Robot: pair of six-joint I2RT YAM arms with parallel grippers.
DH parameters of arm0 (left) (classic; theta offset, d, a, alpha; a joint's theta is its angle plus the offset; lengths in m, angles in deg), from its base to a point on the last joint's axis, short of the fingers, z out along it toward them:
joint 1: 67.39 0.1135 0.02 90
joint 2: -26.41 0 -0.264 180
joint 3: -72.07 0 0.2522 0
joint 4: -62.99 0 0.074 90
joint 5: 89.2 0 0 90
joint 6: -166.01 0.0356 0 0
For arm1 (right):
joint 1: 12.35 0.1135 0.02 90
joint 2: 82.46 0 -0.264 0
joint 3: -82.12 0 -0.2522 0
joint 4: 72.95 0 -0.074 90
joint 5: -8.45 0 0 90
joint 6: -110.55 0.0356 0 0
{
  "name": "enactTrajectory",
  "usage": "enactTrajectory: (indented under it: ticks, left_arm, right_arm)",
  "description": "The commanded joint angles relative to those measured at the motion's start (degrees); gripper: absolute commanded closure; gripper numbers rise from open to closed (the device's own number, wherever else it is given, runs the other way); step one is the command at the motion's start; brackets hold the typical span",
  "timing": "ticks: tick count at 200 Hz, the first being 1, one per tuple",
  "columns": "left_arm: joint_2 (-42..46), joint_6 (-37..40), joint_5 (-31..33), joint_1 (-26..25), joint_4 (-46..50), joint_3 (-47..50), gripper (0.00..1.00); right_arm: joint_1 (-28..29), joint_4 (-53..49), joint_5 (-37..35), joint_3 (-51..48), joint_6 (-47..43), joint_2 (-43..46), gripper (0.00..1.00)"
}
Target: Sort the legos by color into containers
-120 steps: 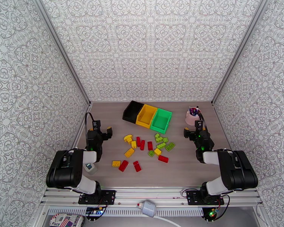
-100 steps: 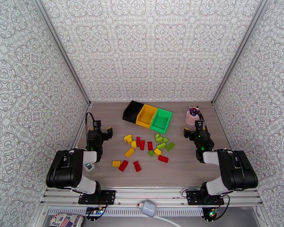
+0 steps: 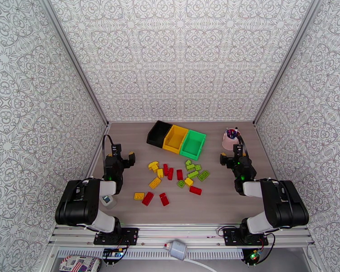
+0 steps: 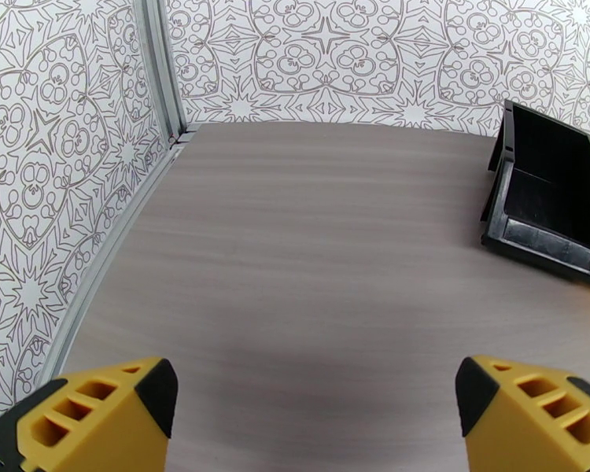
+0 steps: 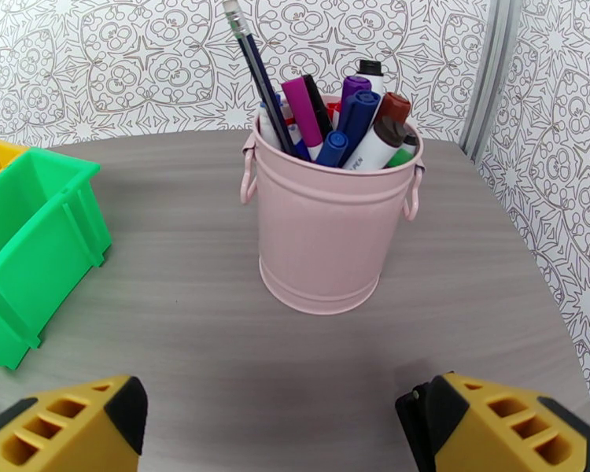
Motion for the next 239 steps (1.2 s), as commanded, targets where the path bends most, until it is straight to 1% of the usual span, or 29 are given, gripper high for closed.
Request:
enactTrajectory:
  ticks: [1, 82, 122, 132, 140, 151, 163, 179, 186, 188, 190, 191, 194, 195, 196, 209, 218, 228, 239]
  left_arm:
    - [-0.28, 0.84, -0.96, 0.28, 0.58, -0.52, 0.01]
    - [-0.37, 0.82, -0.93, 0.31, 0.75, -0.63, 0.01]
    - [-0.24, -0.26, -3.31, 1.66, 0.30, -0.44, 0.01]
    - [0.97, -1.40, -0.55, 1.74, 1.68, -0.56, 0.01]
    - [3.01, -2.47, 2.43, 1.69, 5.12, -1.30, 0.01]
    - [5.57, -2.45, 4.09, 1.24, 8.71, -2.02, 0.01]
    - [9.15, -4.30, 5.80, 1.13, 19.23, -5.19, 0.01]
    - [12.83, -8.36, 9.64, 1.13, 36.53, -12.02, 0.01]
    - [13.83, -11.03, 11.36, 1.21, 43.91, -15.05, 0.01]
    - [14.04, -11.95, 11.80, 1.24, 45.23, -16.15, 0.01]
    - [14.22, -12.70, 12.06, 1.29, 47.82, -17.04, 0.01]
    - [14.27, -13.09, 12.12, 1.30, 48.90, -17.53, 0.01]
    - [14.57, -13.92, 12.19, 1.41, 51.80, -18.89, 0.01]
    - [14.62, -14.23, 12.18, 1.40, 52.78, -19.33, 0.01]
    - [14.64, -14.43, 12.14, 1.40, 53.75, -19.81, 0.01]
    - [14.93, -17.08, 10.12, 1.39, 65.21, -25.54, 0.01]
    - [14.70, -18.77, 7.10, 1.32, 71.27, -28.75, 0.01]
    - [14.83, -20.12, 2.95, 1.06, 75.64, -30.85, 0.01]
    - [16.33, -22.48, 0.00, 0.26, 77.56, -30.92, 0.01]
  right_arm:
    - [-0.57, 0.44, 0.54, 0.50, 0.34, 0.30, 0.01]
    - [-0.57, 0.35, 0.64, 0.73, 0.43, 0.15, 0.01]
    - [-0.73, 0.56, 0.90, 0.44, 0.69, 0.29, 0.01]
    - [-0.77, 0.55, -0.76, 0.33, 1.37, 0.84, 0.01]
    - [-0.75, -0.77, -4.06, 0.38, 2.85, 2.57, 0.01]
    - [-0.75, -4.31, -7.83, 0.49, 4.17, 6.10, 0.01]
    - [-0.75, -10.41, -10.13, 1.67, 5.06, 10.80, 0.01]
    - [-0.75, -24.28, -14.09, 6.61, 9.21, 17.04, 0.01]
    - [-0.75, -34.17, -15.96, 10.07, 11.64, 19.64, 0.01]
    - [-0.75, -34.75, -16.19, 10.56, 11.93, 19.94, 0.01]
    - [-0.75, -39.09, -16.44, 12.03, 12.73, 20.83, 0.01]
    - [-0.75, -39.09, -16.44, 12.03, 12.73, 20.83, 0.01]
    - [-0.75, -44.26, -16.59, 13.88, 13.85, 21.79, 0.01]
    - [-0.75, -44.26, -16.59, 13.88, 13.85, 21.79, 0.01]
    - [-0.75, -46.62, -16.53, 15.05, 14.38, 22.08, 0.01]
    - [-0.75, -59.79, -14.20, 21.00, 16.95, 23.79, 0.01]
    - [-0.75, -66.65, -11.57, 23.55, 17.51, 24.34, 0.01]
    - [-0.75, -74.22, -11.06, 26.27, 22.13, 24.79, 0.01]
    - [-0.96, -81.31, -11.87, 28.18, 28.08, 25.38, 0.01]
